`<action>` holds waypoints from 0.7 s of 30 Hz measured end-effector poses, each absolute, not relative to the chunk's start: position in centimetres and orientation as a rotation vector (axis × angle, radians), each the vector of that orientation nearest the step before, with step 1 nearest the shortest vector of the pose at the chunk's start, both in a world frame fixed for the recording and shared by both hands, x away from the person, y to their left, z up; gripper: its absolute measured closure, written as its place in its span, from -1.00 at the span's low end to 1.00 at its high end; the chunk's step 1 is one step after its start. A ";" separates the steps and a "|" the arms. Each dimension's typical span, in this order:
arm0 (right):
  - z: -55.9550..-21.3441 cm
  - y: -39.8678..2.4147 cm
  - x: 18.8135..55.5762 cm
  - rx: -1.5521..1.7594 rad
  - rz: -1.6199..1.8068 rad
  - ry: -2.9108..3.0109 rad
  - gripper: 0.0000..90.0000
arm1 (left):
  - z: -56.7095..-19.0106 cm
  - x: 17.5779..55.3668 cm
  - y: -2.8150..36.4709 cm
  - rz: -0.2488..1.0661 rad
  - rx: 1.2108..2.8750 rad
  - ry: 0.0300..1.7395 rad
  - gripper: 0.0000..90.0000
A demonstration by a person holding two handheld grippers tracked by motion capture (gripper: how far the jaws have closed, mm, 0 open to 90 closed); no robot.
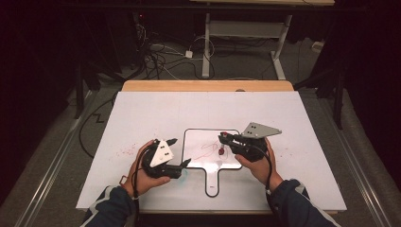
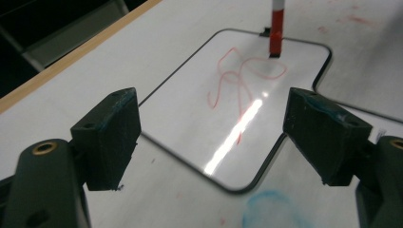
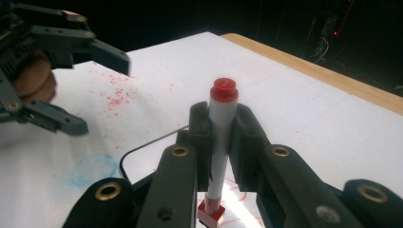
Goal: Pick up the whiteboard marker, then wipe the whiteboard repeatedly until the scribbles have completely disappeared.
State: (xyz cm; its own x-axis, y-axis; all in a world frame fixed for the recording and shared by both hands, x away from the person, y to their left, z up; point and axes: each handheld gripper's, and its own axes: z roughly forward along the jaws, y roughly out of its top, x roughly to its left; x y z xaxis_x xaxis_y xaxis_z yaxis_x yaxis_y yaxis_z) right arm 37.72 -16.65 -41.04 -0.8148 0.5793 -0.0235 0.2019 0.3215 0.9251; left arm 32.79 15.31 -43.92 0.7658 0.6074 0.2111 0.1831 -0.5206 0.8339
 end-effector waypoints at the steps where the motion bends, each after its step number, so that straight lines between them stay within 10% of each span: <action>1: -41.1 -16.6 37.8 0.696 1.480 2.239 0.80 | -44.1 32.7 15.9 0.645 2.093 0.598 -0.58; 21: -42.7 -16.0 38.8 0.706 1.321 2.298 0.80 | -46.7 30.4 21.9 0.697 2.164 0.791 -0.57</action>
